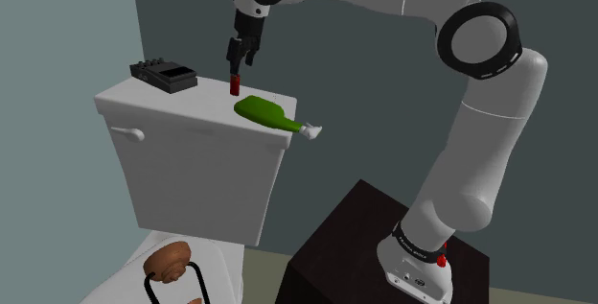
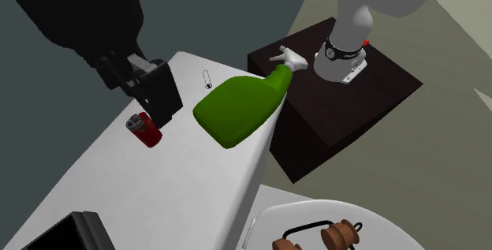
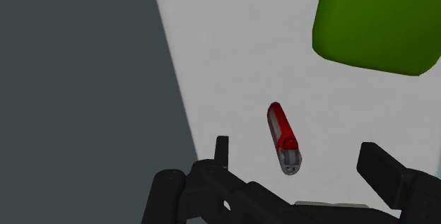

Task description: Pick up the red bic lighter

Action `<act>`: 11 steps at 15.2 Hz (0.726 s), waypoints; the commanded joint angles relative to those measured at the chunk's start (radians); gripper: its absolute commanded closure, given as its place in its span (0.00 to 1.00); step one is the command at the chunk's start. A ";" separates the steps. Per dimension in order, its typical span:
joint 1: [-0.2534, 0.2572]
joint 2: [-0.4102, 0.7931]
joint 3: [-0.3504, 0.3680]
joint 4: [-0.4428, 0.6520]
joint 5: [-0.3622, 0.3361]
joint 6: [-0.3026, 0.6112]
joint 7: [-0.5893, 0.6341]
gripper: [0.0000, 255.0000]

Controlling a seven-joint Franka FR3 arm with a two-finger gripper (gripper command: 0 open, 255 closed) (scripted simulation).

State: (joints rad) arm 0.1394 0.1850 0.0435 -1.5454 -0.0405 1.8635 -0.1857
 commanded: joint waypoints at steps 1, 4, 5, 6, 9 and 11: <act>0.011 0.085 0.006 0.114 -0.012 -0.026 -0.003 0.00; 0.010 0.082 0.006 0.069 -0.012 0.016 -0.002 0.00; 0.010 0.081 0.006 0.055 -0.012 0.029 -0.001 0.00; 0.010 0.081 0.006 0.041 -0.012 0.043 -0.001 0.00; 0.010 0.081 0.005 0.006 -0.013 0.077 0.001 0.00; 0.009 0.080 0.005 0.005 -0.013 0.078 -0.001 1.00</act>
